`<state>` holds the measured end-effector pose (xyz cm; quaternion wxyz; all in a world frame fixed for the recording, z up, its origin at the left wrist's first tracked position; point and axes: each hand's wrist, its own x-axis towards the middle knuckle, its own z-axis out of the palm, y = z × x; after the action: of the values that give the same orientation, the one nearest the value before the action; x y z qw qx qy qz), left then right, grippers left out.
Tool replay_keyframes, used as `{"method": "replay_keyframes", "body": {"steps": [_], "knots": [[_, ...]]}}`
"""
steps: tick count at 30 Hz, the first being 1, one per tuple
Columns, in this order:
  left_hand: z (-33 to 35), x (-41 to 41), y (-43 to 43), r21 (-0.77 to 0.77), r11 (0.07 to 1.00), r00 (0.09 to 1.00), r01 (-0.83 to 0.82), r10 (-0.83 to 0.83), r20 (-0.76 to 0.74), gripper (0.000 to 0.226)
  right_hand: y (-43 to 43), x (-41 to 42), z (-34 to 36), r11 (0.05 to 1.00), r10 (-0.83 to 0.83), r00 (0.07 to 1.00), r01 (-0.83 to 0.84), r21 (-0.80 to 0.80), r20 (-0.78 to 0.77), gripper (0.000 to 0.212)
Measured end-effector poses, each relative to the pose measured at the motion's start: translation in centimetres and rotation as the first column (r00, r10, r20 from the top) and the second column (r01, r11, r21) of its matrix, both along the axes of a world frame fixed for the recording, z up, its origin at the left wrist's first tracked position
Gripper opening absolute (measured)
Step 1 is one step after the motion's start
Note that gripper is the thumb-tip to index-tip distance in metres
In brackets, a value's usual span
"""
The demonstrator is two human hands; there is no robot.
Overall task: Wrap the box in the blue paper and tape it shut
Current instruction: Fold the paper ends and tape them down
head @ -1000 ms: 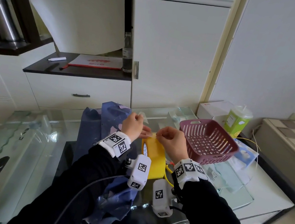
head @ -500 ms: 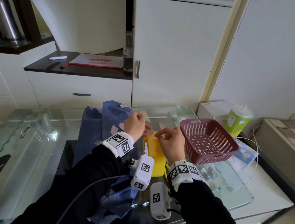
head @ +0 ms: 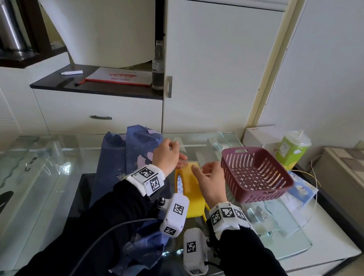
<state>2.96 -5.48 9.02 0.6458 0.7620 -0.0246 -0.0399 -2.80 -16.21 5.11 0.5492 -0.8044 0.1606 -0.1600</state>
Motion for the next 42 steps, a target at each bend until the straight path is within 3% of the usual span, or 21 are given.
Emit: {"method": "replay_keyframes", "body": {"steps": [5,7,10,12,16,24,31,42], "knots": [[0.1,1.0,0.6,0.087,0.996,0.999,-0.038,0.036,0.023,0.02,0.5,1.0,-0.6,0.947,0.072,0.991,-0.033,0.319,-0.111,0.049],[0.2,1.1,0.4,0.255,0.966,0.995,-0.044,0.018,0.102,0.023,0.5,1.1,-0.8,0.938,0.061,0.991,-0.015,0.347,-0.121,0.049],[0.7,1.1,0.0,0.544,0.836,0.966,-0.072,-0.076,0.246,0.028,0.6,1.1,-0.9,0.94,0.044,0.991,0.001,0.342,-0.124,0.047],[1.3,1.4,0.6,0.619,0.771,0.941,-0.152,-0.078,0.329,0.027,0.2,1.1,-1.0,0.932,0.037,0.992,0.011,0.363,-0.123,0.043],[2.3,2.4,3.2,0.481,0.863,0.965,-0.154,0.026,0.262,0.021,-0.8,0.9,-0.8,0.937,0.047,0.988,0.007,0.351,-0.146,0.041],[0.5,1.1,3.1,0.29,0.955,0.988,0.053,-0.092,0.121,0.014,-1.4,0.4,-0.6,0.954,0.006,0.991,0.033,0.298,-0.131,0.055],[-1.8,-1.8,3.2,0.302,0.943,0.985,0.141,-0.164,0.052,0.022,-1.3,-0.9,-1.8,0.952,-0.041,0.979,0.1,0.289,-0.201,0.059],[-5.7,-7.2,4.5,0.306,0.939,0.987,0.158,-0.163,-0.01,0.024,-1.1,-5.8,-5.5,0.979,-0.103,0.952,0.148,0.139,-0.289,0.072]]}}
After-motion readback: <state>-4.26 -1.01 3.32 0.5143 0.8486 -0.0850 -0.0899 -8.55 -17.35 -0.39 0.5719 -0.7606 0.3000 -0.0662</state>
